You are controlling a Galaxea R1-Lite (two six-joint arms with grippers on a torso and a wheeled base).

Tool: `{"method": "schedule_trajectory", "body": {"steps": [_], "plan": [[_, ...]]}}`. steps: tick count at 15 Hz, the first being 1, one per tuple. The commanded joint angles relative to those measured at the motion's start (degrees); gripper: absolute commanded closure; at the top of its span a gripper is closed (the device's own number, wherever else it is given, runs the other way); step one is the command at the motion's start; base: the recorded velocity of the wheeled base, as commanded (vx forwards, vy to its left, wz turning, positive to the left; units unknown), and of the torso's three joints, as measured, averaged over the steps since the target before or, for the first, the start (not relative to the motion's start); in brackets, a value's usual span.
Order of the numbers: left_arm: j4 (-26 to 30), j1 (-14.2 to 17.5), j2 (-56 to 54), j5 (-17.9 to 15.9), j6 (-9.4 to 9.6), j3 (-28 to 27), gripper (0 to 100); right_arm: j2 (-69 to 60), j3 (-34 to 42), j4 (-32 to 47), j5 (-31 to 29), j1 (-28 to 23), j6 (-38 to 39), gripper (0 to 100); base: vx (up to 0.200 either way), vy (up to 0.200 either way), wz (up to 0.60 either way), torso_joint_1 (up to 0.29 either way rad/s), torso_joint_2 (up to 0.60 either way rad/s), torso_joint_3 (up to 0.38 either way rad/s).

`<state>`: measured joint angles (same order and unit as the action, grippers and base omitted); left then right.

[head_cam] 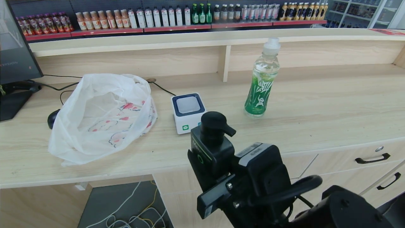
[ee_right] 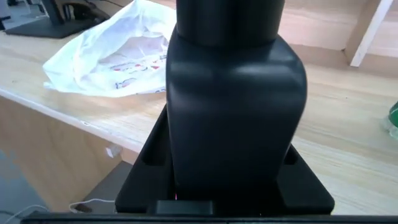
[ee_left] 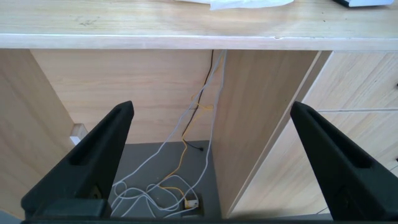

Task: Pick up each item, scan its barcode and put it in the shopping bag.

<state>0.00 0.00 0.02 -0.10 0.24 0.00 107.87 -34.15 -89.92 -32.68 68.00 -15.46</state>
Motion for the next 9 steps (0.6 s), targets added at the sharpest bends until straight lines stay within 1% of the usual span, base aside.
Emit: {"method": "schedule_trajectory", "body": {"steps": [1, 3, 6, 7, 8, 9], "plan": [[0.0, 0.0, 0.0, 0.0, 0.02, 0.0, 0, 0.6, 0.4, -0.1, 0.1, 2.6, -1.6, 100, 0.0, 0.0, 0.0, 0.0, 0.0, 0.0], [0.0, 0.0, 0.1, 0.0, -0.07, 0.0, 0, -0.1, 1.4, -0.1, 0.1, 4.0, -5.3, 100, 0.0, 0.0, 0.0, 0.0, 0.0, 0.0], [0.0, 0.0, 0.1, 0.0, -0.07, 0.0, 0, -0.5, 2.0, -0.1, 0.2, 4.0, -7.7, 100, 0.0, 0.0, 0.0, 0.0, 0.0, 0.0], [0.0, 0.0, 0.1, 0.0, 0.02, 0.0, 0, -0.8, 2.4, -0.1, 0.2, 4.0, -10.2, 100, 0.0, 0.0, 0.0, 0.0, 0.0, 0.0], [0.0, 0.0, 0.0, 0.0, 0.02, 0.0, 0, -0.9, 2.4, -0.1, 0.2, 4.0, -10.7, 100, 0.0, 0.0, 0.0, 0.0, 0.0, 0.0], [0.0, 0.0, 0.1, 0.0, 0.02, 0.0, 0, -2.9, 3.4, -0.1, 0.3, 3.9, -16.7, 100, 0.0, 0.0, 0.0, 0.0, 0.0, 0.0]]}}
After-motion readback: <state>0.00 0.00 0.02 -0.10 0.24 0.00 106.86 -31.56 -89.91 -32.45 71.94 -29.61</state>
